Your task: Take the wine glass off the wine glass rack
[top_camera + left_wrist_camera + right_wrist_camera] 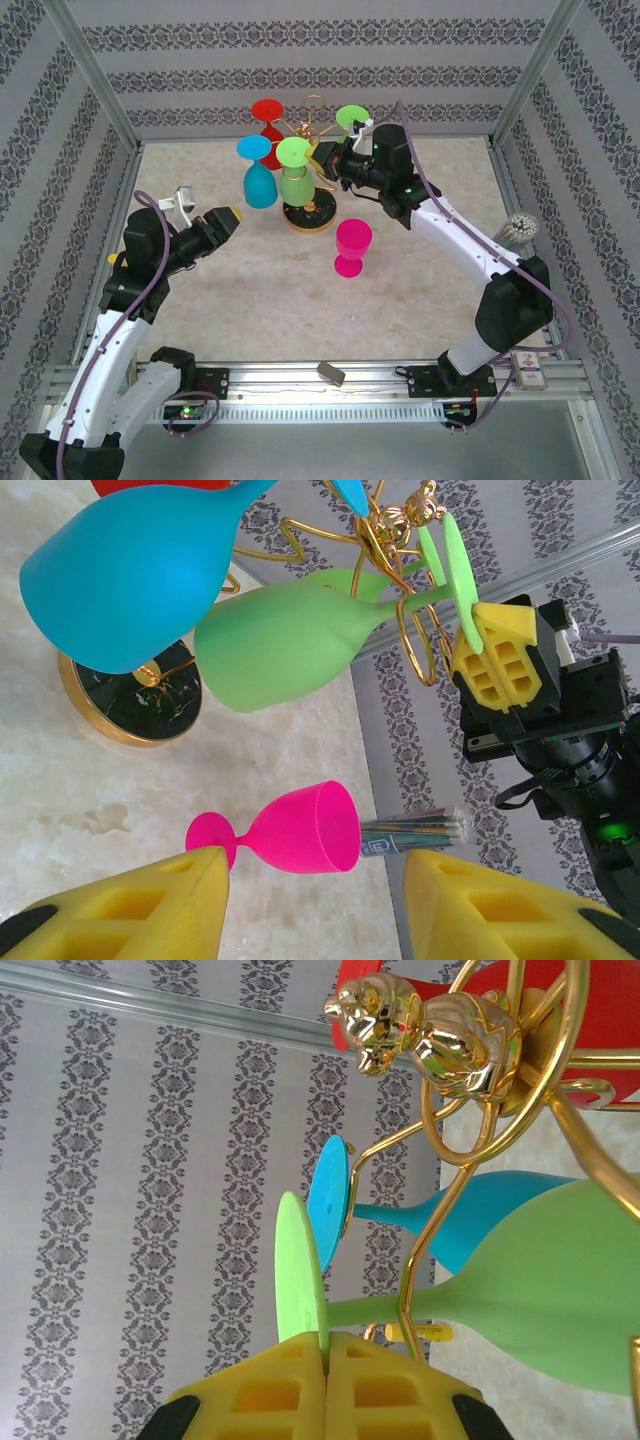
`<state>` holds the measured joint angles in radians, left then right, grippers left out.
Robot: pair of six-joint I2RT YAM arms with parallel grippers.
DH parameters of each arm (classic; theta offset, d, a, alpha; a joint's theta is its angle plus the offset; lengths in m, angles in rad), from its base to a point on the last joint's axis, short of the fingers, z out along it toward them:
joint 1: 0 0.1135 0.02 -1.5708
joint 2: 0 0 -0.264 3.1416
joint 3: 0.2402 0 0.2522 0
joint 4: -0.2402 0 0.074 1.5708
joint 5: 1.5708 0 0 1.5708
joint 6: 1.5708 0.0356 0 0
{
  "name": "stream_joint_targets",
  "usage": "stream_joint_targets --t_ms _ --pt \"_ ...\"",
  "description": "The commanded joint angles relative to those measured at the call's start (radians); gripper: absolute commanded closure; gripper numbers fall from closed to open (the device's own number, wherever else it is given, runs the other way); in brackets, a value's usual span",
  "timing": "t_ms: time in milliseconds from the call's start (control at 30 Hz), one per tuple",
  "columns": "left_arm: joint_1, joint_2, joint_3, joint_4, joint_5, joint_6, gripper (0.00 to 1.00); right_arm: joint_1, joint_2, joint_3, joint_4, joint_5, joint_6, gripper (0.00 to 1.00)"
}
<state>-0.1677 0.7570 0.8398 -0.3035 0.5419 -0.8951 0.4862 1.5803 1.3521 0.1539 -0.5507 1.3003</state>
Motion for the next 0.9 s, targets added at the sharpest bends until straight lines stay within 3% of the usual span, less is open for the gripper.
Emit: stream_joint_targets --t_ms 0,867 --pt "0.017 -0.013 0.027 -0.019 -0.010 0.013 0.50 -0.006 0.018 0.025 0.042 0.003 0.009 1.00" --pt "0.017 -0.024 0.011 -0.016 -0.016 0.011 0.50 0.037 0.063 0.100 -0.030 0.000 -0.037 1.00"
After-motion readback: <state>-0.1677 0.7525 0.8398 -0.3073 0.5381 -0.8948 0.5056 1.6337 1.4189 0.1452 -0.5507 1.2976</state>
